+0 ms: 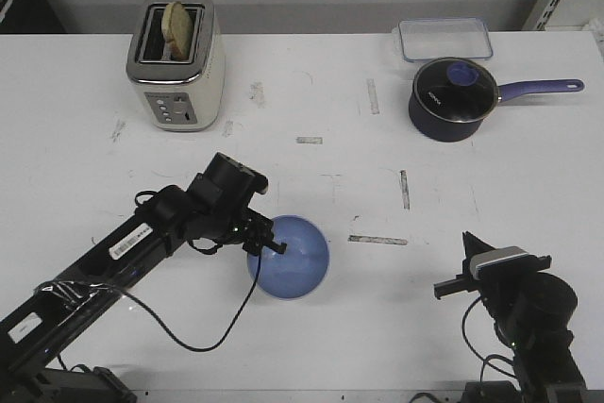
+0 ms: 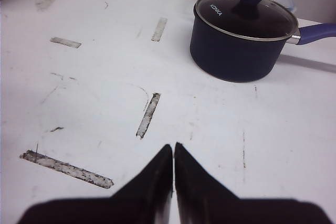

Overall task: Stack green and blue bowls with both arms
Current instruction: 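Lower the blue bowl into the green bowl and open the left gripper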

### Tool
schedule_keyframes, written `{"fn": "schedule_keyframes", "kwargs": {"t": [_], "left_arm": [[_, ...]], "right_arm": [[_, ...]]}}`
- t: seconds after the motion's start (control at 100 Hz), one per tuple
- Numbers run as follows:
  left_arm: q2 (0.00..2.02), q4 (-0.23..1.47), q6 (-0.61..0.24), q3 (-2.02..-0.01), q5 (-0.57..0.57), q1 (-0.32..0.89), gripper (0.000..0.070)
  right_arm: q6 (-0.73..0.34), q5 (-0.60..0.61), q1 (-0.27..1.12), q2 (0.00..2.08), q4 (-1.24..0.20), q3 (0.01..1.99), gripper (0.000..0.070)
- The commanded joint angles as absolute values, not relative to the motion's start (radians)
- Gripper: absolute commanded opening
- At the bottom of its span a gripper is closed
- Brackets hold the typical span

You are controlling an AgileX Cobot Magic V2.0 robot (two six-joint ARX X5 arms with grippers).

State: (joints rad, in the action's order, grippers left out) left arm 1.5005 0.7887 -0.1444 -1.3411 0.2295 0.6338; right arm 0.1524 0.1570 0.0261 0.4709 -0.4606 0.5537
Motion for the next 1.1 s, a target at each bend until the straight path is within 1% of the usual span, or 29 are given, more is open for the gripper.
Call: {"fn": "schedule_keyframes", "kwargs": {"t": [0.0,0.2,0.35,0.42,0.45,0.48,0.49,0.5,0.52,0.61,0.62,0.63,0.66,0.71,0.74,0.8,0.93,0.99,1.09], "left_arm": [[1.534,0.784,-0.134,-1.364,0.225,0.642,0.0],[1.579,0.786,-0.132,-1.364,0.186,0.642,0.0],[1.579,0.785,-0.132,-1.364,0.183,0.642,0.0],[1.579,0.784,-0.132,-1.364,0.183,0.642,0.0005],[1.579,0.784,-0.132,-1.364,0.183,0.642,0.0017],[1.578,0.785,-0.132,-1.364,0.183,0.642,0.0059],[1.578,0.785,-0.132,-1.364,0.184,0.642,0.0078],[1.578,0.785,-0.132,-1.364,0.183,0.642,0.0112],[1.578,0.785,-0.132,-1.364,0.183,0.642,0.0149],[1.577,0.786,-0.132,-1.364,0.183,0.641,0.0421],[1.576,0.786,-0.132,-1.364,0.183,0.642,0.0465],[1.576,0.786,-0.132,-1.364,0.183,0.642,0.048],[1.573,0.786,-0.132,-1.364,0.183,0.641,0.0568],[1.568,0.785,-0.132,-1.365,0.183,0.641,0.0642],[1.565,0.784,-0.132,-1.366,0.183,0.642,0.066],[1.558,0.785,-0.126,-1.375,0.182,0.641,0.0662],[1.533,0.787,-0.068,-1.415,0.158,0.64,0.066],[1.513,0.791,-0.031,-1.439,0.111,0.639,0.0658],[1.466,0.783,0.02,-1.478,-0.011,0.632,0.065]], "right_arm": [[0.155,0.159,0.029,0.472,-0.45,0.555,0.0],[0.155,0.16,0.029,0.472,-0.451,0.555,0.0],[0.155,0.16,0.029,0.472,-0.451,0.555,0.0],[0.155,0.16,0.029,0.472,-0.451,0.555,0.0],[0.155,0.16,0.029,0.472,-0.451,0.555,0.0],[0.155,0.16,0.029,0.472,-0.451,0.555,0.0],[0.155,0.16,0.029,0.472,-0.451,0.555,0.0],[0.155,0.16,0.029,0.472,-0.451,0.555,0.0],[0.155,0.16,0.029,0.472,-0.451,0.555,0.0],[0.155,0.16,0.029,0.472,-0.451,0.555,0.0],[0.155,0.16,0.029,0.472,-0.451,0.555,0.0],[0.155,0.16,0.029,0.472,-0.451,0.555,0.0],[0.155,0.16,0.029,0.472,-0.451,0.555,0.0],[0.155,0.16,0.029,0.472,-0.451,0.555,0.0],[0.155,0.16,0.029,0.472,-0.451,0.555,0.0],[0.155,0.16,0.029,0.472,-0.451,0.555,0.0],[0.155,0.16,0.029,0.472,-0.451,0.555,0.0],[0.155,0.16,0.029,0.472,-0.451,0.555,0.0],[0.155,0.16,0.029,0.472,-0.451,0.555,0.0]]}}
